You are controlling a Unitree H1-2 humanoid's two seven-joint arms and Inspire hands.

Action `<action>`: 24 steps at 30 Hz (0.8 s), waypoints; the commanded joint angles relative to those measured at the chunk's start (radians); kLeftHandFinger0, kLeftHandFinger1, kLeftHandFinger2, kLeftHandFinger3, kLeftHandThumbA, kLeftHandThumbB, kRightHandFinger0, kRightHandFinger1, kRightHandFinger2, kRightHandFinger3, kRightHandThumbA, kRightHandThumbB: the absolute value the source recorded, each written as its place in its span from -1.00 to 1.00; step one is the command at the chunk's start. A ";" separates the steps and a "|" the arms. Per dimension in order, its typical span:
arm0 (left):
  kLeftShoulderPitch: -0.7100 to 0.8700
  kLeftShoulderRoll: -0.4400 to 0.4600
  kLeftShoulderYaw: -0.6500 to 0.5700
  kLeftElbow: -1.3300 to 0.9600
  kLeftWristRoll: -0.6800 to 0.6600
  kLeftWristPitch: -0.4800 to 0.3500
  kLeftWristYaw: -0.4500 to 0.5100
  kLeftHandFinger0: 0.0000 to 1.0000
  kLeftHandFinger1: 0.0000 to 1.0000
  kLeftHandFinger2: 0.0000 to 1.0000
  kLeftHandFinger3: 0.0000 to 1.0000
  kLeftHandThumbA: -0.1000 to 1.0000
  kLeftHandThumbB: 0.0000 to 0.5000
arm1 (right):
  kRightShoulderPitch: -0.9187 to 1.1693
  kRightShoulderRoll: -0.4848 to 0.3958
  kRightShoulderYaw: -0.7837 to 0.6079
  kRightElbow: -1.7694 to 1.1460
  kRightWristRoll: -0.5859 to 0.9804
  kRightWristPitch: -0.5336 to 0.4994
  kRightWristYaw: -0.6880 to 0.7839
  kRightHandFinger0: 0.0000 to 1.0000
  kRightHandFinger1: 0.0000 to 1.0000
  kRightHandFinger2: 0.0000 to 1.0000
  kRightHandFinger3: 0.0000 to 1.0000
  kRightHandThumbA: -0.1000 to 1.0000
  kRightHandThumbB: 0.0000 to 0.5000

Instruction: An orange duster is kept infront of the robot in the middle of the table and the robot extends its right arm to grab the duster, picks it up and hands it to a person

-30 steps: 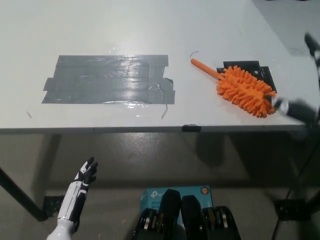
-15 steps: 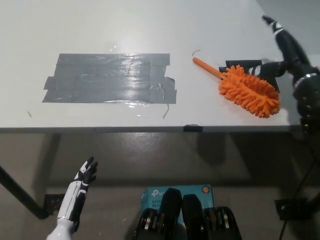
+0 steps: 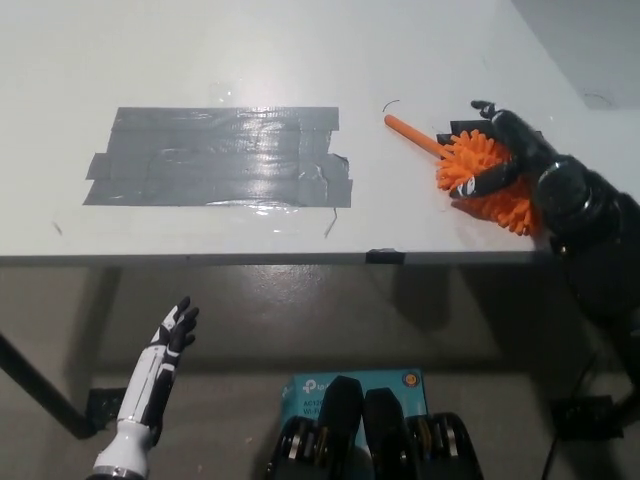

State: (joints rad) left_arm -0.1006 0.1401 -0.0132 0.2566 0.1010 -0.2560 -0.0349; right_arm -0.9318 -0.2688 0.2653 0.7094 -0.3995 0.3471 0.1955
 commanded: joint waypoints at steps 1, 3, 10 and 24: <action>-0.012 0.002 -0.004 -0.014 0.008 -0.020 0.005 1.00 1.00 1.00 1.00 1.00 -0.40 | -0.068 -0.022 0.016 0.054 0.012 -0.038 0.058 1.00 1.00 1.00 1.00 1.00 0.65; -0.014 0.004 -0.004 -0.017 0.012 -0.014 0.006 1.00 1.00 1.00 1.00 1.00 -0.44 | -0.073 -0.021 0.024 0.082 0.004 -0.047 0.053 1.00 1.00 1.00 1.00 1.00 0.71; -0.012 0.008 0.000 -0.018 0.013 -0.016 0.007 1.00 1.00 1.00 1.00 1.00 -0.44 | -0.080 -0.036 0.066 0.161 -0.029 -0.027 0.046 1.00 1.00 1.00 1.00 1.00 0.48; -0.016 0.011 0.002 -0.033 0.007 -0.007 -0.001 1.00 1.00 1.00 1.00 1.00 -0.41 | -0.103 -0.034 0.056 0.233 0.029 0.024 0.125 0.32 0.42 0.92 1.00 -0.31 0.28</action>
State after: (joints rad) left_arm -0.1022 0.1415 -0.0125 0.2555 0.1106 -0.2558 -0.0349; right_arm -1.0018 -0.2909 0.3522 0.9202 -0.4137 0.3371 0.2602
